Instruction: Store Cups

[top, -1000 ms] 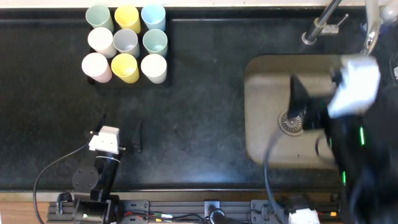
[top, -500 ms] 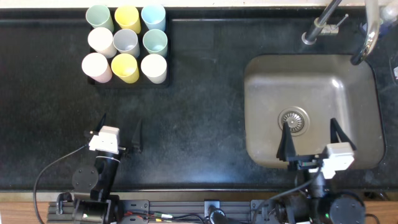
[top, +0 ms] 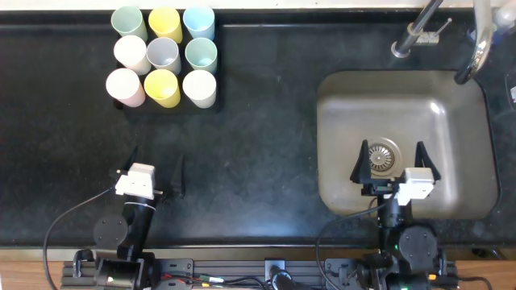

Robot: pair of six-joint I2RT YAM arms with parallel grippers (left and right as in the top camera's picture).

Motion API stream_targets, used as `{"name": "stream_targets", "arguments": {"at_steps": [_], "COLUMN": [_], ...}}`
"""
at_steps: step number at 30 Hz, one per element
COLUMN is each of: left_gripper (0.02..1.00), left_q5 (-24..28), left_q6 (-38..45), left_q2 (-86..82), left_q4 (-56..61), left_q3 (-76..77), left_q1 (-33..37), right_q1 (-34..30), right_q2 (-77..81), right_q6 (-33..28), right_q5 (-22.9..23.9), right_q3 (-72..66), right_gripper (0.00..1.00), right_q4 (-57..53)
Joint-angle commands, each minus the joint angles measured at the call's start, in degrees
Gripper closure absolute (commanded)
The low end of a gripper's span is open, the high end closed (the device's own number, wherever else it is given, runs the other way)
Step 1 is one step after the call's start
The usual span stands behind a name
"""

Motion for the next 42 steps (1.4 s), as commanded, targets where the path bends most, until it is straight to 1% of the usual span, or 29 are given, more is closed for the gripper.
{"name": "stream_targets", "arguments": {"at_steps": [1, 4, 6, 42], "left_gripper": [0.018, 0.018, 0.018, 0.018], "left_q5": [0.57, 0.57, 0.59, 0.57], "left_q6": [1.09, 1.09, 1.09, 1.09], "left_q2": [-0.26, -0.26, -0.26, -0.26], "left_q4": [-0.13, -0.13, -0.13, -0.13], "left_q3": [-0.04, -0.04, -0.04, -0.04], "left_q1": [0.48, 0.46, 0.46, 0.48], "right_q1": [-0.28, -0.28, -0.24, -0.22], "right_q2": [-0.61, -0.46, -0.63, -0.59], "right_q6": [-0.2, -0.2, -0.2, -0.2], "right_q5": [-1.62, -1.97, -2.54, -2.54], "right_q3": [-3.98, -7.78, -7.67, -7.67], "right_gripper": [0.003, 0.003, 0.003, 0.003], "right_q4": [0.9, 2.23, 2.6, 1.95]}}
